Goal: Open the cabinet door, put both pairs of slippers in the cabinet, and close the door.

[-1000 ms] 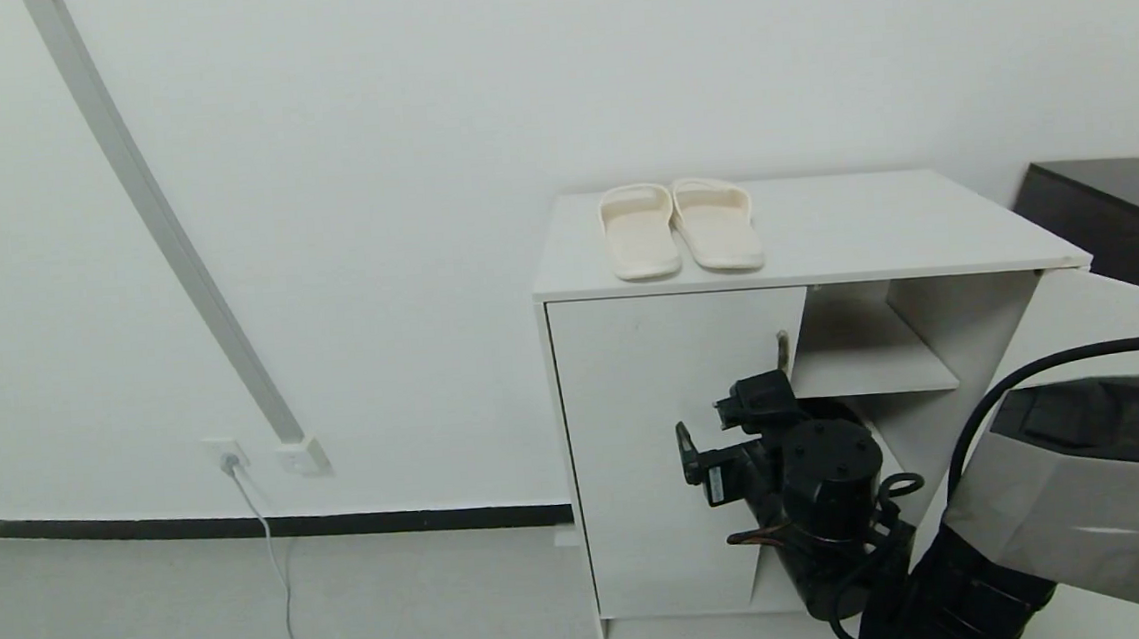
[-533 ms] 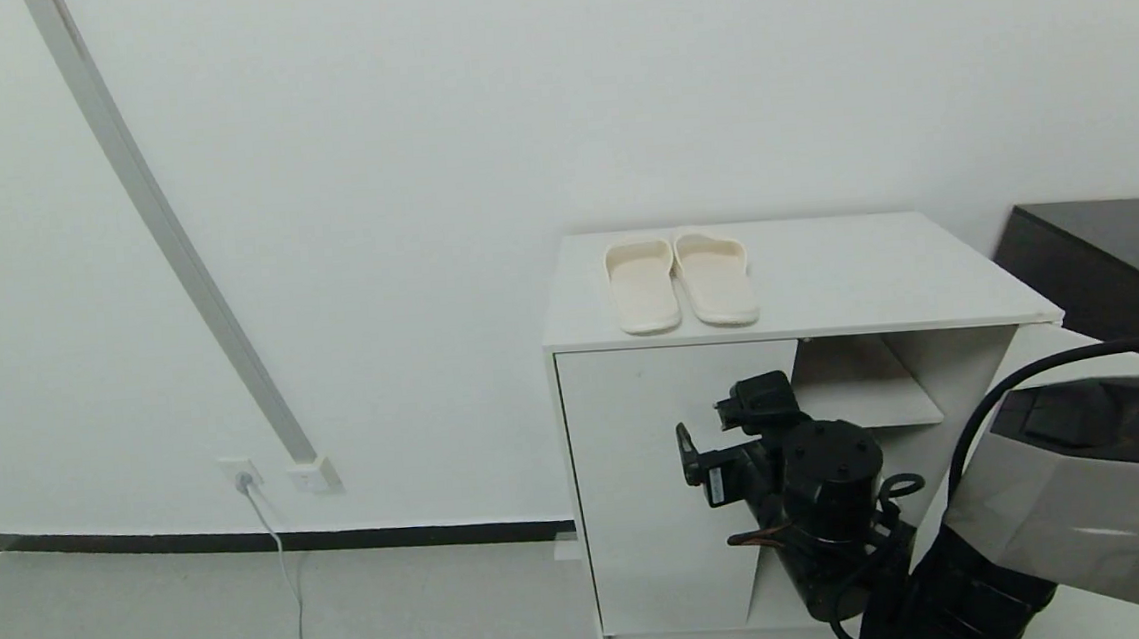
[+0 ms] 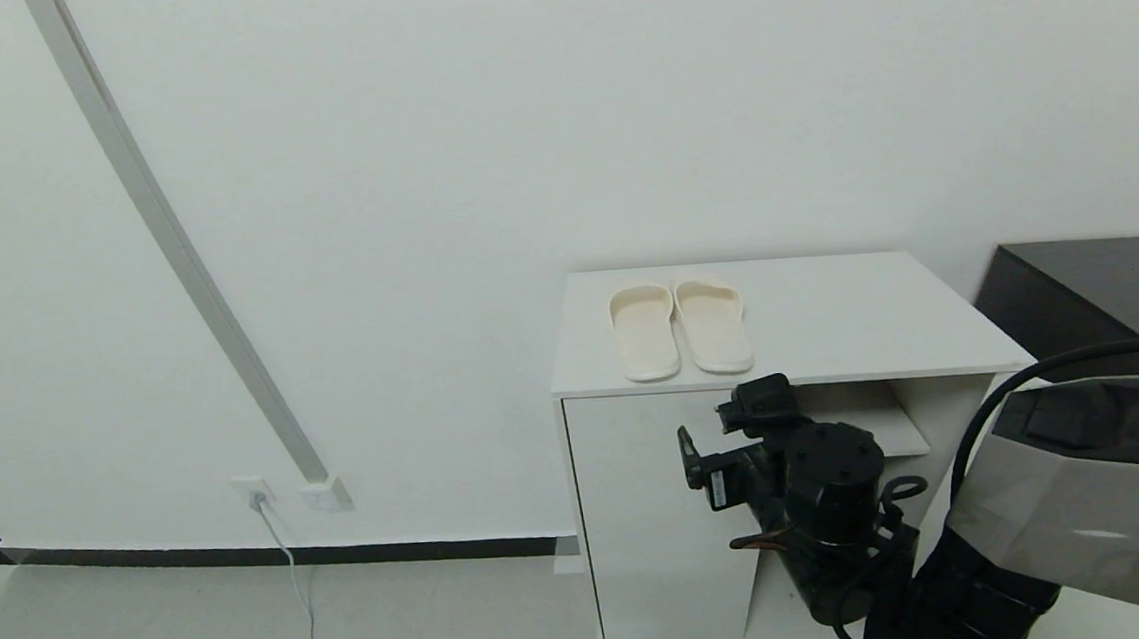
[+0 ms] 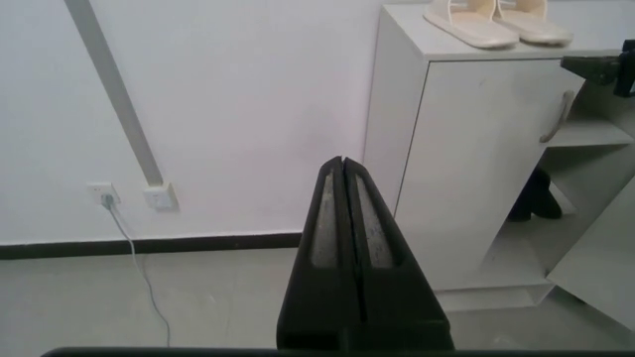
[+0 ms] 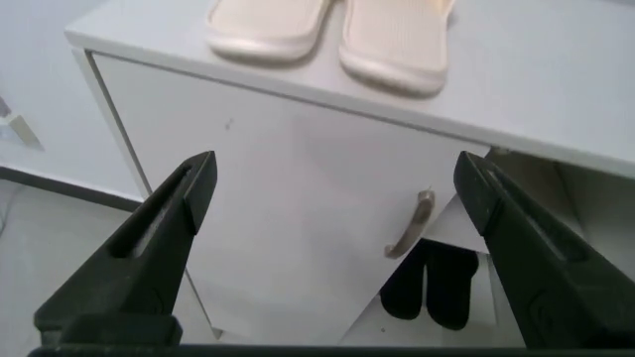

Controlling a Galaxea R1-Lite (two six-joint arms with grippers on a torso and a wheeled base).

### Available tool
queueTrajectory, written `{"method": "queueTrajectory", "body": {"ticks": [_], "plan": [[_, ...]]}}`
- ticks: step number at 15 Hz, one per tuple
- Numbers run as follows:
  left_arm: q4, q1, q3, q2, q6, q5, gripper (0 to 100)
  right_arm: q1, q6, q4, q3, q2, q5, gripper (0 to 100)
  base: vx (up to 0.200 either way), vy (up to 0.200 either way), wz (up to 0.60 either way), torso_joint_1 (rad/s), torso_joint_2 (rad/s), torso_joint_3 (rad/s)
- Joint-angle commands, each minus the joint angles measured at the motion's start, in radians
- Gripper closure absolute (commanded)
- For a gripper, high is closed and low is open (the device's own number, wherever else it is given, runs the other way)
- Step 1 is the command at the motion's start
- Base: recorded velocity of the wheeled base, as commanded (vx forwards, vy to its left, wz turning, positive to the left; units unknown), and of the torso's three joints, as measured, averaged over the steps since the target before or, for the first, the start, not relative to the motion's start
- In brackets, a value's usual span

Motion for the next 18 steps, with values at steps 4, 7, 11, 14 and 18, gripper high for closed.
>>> {"method": "queueTrajectory", "body": {"ticks": [4, 7, 11, 14, 18], "plan": [[0.0, 0.0, 0.0, 0.0, -0.001, 0.001, 100, 0.009, -0.084, -0.074, 0.038, -0.024, 0.067, 0, 0.0, 0.0, 0.0, 0.116, -0.25, -0.142], [0.0, 0.0, 0.0, 0.0, -0.003, 0.002, 100, -0.035, -0.124, -0.008, -0.114, -0.024, 0.07, 0, 0.0, 0.0, 0.0, 0.0, 0.0, 0.0], [0.0, 0.0, 0.0, 0.0, -0.001, 0.001, 100, -0.05, 0.02, 0.532, -0.455, -0.097, 0.066, 0, 0.0, 0.0, 0.0, 0.0, 0.0, 0.0], [0.0, 0.0, 0.0, 0.0, 0.0, 0.001, 100, -0.032, 0.183, 0.898, -0.625, -0.168, 0.058, 0, 0.0, 0.0, 0.0, 0.0, 0.0, 0.0], [0.0, 0.0, 0.0, 0.0, 0.002, -0.001, 100, -0.021, 0.352, 1.137, -0.694, -0.18, 0.044, 0, 0.0, 0.0, 0.0, 0.0, 0.0, 0.0]]}}
